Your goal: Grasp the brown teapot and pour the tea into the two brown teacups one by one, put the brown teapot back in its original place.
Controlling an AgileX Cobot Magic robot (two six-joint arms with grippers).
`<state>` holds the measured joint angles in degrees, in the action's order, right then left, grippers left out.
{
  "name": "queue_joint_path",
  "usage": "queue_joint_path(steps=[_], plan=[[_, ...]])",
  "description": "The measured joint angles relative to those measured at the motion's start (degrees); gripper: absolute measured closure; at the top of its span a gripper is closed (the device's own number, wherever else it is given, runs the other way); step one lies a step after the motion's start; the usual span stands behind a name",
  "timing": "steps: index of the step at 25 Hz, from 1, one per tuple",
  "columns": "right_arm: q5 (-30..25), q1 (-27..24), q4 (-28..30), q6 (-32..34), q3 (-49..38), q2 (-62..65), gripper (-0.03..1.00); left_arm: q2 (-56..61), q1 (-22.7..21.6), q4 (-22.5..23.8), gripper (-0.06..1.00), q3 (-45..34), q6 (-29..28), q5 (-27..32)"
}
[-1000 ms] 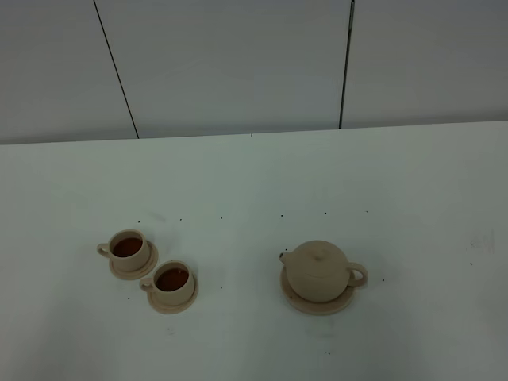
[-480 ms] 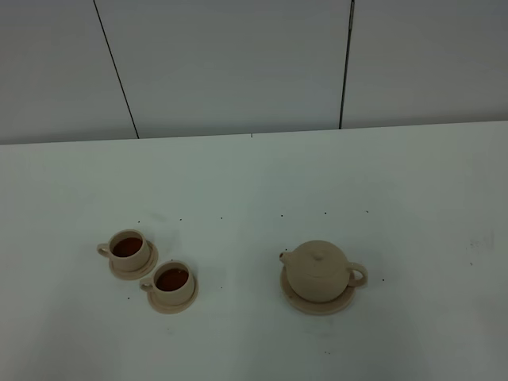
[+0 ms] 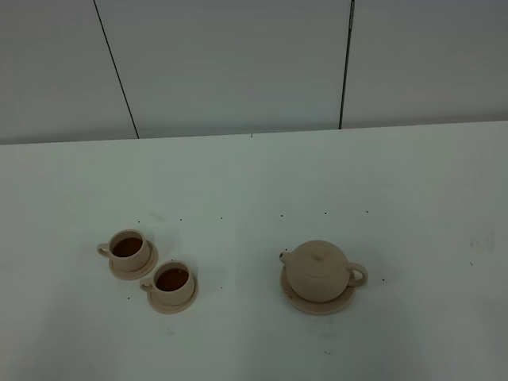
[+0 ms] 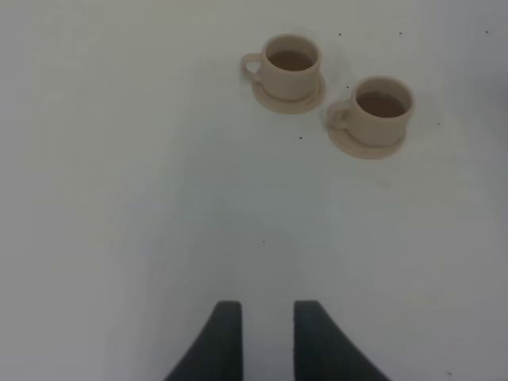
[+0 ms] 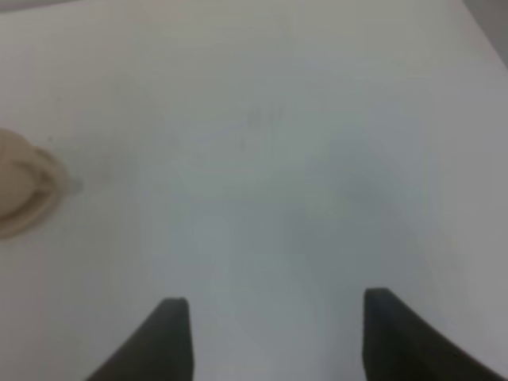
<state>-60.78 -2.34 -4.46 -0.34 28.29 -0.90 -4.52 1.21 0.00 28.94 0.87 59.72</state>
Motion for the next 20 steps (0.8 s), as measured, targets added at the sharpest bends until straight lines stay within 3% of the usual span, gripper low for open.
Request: queue_joint_path(steps=[20], plan=[[-0.39,0.0,0.0,-0.23,-0.43,0.0,0.6,0.0,0.0,0.0,0.71,0.0,0.0,0.0]])
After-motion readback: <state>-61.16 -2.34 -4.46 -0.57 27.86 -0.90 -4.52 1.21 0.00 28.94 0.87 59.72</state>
